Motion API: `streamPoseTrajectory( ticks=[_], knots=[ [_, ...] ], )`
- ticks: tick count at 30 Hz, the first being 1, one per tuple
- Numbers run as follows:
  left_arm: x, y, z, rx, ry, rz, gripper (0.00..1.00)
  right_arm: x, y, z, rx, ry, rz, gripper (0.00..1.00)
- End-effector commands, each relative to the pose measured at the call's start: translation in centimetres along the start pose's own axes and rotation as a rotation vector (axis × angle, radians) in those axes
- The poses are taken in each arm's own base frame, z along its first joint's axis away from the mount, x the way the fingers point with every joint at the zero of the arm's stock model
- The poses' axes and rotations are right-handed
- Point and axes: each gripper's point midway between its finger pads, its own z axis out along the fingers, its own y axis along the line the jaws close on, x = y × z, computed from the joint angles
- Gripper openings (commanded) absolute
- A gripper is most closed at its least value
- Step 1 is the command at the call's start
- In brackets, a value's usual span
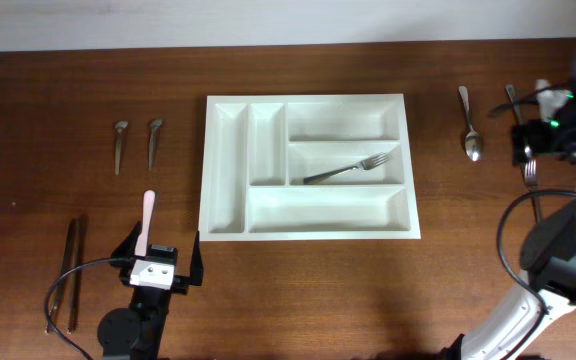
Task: Pack container
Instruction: 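Release the fork and return the right gripper to the second fork, then lower the right gripper onto the second fork and grasp it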
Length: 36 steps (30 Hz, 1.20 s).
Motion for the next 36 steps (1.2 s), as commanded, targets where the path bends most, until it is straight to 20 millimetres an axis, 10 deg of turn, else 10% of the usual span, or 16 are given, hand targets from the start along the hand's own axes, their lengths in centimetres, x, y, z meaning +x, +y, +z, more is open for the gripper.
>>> streamPoseTrajectory(
  ticks=[1,36],
  knots=[
    [0.2,0.2,0.0,-0.01,0.0,-0.012,0.99,0.8,-1.3,0.9,-0.047,-0.015,0.015,0.99],
    [0.2,0.2,0.0,-0.01,0.0,-0.012,0.99,1.1,-1.6,15.0,-0.172,0.148,-0.019,0.99]
  ],
)
